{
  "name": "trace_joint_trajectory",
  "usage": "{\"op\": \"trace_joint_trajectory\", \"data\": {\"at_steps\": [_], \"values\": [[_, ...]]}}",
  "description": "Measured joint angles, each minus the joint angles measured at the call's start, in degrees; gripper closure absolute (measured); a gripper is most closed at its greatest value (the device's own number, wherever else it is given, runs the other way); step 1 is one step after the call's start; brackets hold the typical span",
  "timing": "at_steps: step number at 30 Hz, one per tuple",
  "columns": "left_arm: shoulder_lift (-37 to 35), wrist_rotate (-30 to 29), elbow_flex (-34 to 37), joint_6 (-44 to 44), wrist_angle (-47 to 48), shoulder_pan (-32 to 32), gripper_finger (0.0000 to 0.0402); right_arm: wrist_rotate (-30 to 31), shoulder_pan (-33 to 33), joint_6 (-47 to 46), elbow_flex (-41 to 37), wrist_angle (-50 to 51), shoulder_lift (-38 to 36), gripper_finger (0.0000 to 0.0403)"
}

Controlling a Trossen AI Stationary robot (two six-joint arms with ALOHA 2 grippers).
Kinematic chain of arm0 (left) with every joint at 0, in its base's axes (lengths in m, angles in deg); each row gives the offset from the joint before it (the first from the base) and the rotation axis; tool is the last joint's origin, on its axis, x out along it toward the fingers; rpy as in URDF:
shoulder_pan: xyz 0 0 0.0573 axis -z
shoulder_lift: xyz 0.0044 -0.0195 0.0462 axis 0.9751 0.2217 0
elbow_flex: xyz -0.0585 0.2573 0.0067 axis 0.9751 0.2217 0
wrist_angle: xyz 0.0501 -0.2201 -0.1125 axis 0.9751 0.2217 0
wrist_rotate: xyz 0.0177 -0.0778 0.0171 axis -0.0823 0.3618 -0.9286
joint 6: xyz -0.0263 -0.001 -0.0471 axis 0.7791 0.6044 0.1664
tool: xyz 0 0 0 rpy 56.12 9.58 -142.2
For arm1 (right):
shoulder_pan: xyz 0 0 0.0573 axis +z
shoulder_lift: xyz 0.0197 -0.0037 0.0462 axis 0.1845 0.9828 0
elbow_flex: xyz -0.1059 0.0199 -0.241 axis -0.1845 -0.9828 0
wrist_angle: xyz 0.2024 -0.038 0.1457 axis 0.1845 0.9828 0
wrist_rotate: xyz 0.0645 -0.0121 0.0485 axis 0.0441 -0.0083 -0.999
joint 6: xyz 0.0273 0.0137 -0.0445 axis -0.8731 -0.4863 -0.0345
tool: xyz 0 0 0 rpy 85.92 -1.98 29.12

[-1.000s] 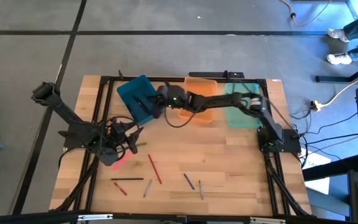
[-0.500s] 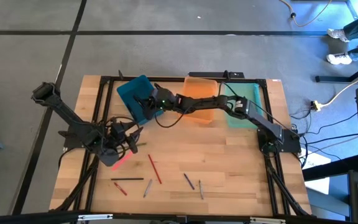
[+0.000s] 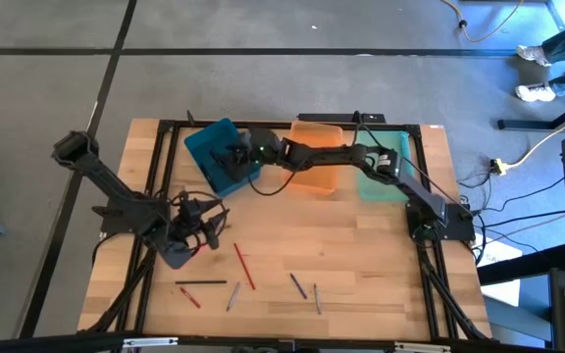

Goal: Sort crayons/erasers/pens/pencils in bins
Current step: Put the right gray crayon into the light blue bin

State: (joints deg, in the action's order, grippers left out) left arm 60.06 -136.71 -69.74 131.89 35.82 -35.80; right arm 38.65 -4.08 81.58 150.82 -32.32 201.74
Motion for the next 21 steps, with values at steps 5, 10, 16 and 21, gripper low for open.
{"op": "trace_joint_trajectory", "data": {"at_steps": [5, 10, 16, 21], "values": [[0.0, -1.1, 0.0, 0.4, -0.1, 3.2, 0.0232, -1.5, 0.0, 7.3, 0.0, 9.2, -2.8, 0.0224], [1.2, -3.9, 0.0, 0.8, -0.6, 4.0, 0.0232, -9.4, 0.0, 8.5, 0.0, 11.8, -2.8, 0.0236], [5.4, -2.8, 0.0, 4.9, -2.0, 4.4, 0.0232, -14.0, 0.8, 11.2, -0.1, 13.5, -3.8, 0.0261], [7.9, -1.9, 0.0, 7.7, -2.6, 5.6, 0.0232, -14.2, 1.0, 14.0, -5.8, 15.8, -10.1, 0.0276]]}}
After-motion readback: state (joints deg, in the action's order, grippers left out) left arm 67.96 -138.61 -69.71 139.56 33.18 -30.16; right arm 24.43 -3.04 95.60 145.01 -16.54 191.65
